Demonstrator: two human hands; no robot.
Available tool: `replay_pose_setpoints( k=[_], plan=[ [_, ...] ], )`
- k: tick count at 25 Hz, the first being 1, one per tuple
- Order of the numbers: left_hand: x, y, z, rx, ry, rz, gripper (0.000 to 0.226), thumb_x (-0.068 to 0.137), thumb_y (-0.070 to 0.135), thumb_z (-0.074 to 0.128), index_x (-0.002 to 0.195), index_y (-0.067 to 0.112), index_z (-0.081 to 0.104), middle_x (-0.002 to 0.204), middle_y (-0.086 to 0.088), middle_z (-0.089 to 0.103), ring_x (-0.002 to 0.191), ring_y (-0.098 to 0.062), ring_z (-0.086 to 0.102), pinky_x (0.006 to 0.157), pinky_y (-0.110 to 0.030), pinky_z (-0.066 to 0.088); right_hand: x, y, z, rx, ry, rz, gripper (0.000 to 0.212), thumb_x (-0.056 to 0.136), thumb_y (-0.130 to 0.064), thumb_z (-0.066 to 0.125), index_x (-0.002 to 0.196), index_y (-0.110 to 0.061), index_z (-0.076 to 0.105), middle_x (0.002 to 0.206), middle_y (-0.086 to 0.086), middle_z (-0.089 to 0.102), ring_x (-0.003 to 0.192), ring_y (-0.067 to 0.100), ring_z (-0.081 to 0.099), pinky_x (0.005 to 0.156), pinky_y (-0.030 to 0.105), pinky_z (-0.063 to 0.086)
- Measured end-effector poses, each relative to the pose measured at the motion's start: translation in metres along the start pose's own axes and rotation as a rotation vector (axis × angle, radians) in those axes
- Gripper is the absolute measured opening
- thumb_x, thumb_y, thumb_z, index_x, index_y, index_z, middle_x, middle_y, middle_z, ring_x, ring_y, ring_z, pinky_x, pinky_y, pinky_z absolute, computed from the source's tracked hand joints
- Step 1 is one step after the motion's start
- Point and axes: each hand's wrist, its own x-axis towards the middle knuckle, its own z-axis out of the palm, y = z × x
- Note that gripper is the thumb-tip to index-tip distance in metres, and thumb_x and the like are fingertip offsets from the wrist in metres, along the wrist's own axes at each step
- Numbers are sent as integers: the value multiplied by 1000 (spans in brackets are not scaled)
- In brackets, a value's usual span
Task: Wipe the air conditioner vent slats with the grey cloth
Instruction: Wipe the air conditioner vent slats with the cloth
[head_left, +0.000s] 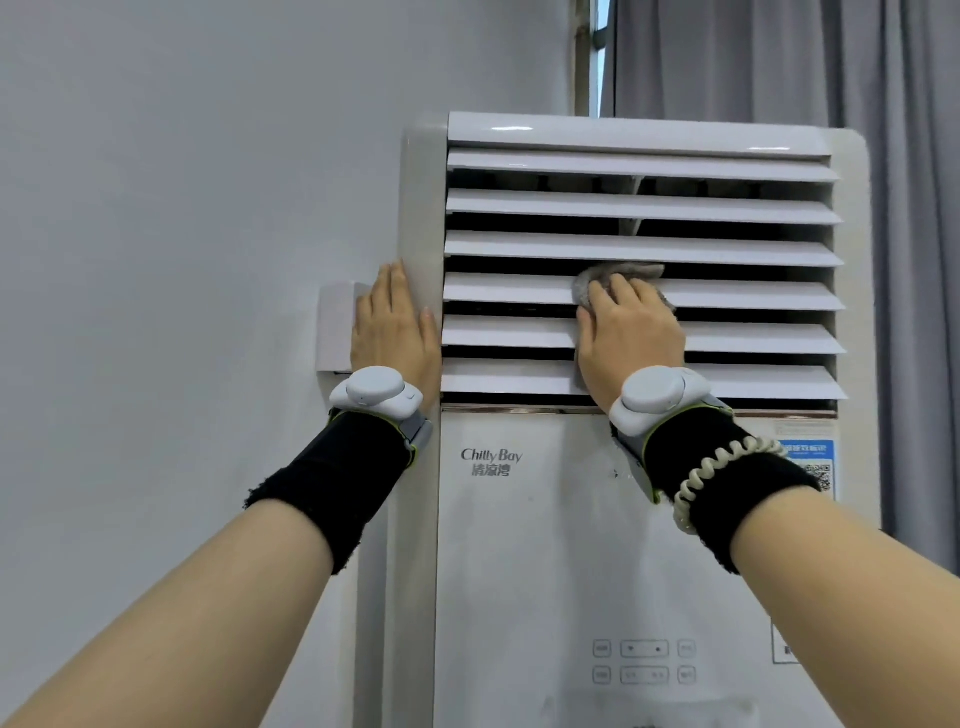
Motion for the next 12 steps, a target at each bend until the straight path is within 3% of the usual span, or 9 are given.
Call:
replay_pose_setpoints(
  k=[7, 12],
  plan=[
    [1, -19, 0, -136, -56, 43, 52, 97, 15, 36, 145, 13, 18, 148, -11, 36, 130, -30, 39, 94, -41, 42, 10, -69, 6, 52, -34, -174, 36, 95, -22, 37, 127, -13, 50, 133, 7, 54, 123, 27, 45, 105, 37, 35],
    [-1, -33, 2, -262, -85, 73, 55, 98, 23, 39, 146, 27, 13, 143, -4, 46, 120, -29, 52, 81, -30, 43, 22, -110, 10, 104, -68, -188, 26, 90, -18, 43, 111, -13, 59, 120, 4, 59, 115, 26, 48, 93, 35, 39]
  ],
)
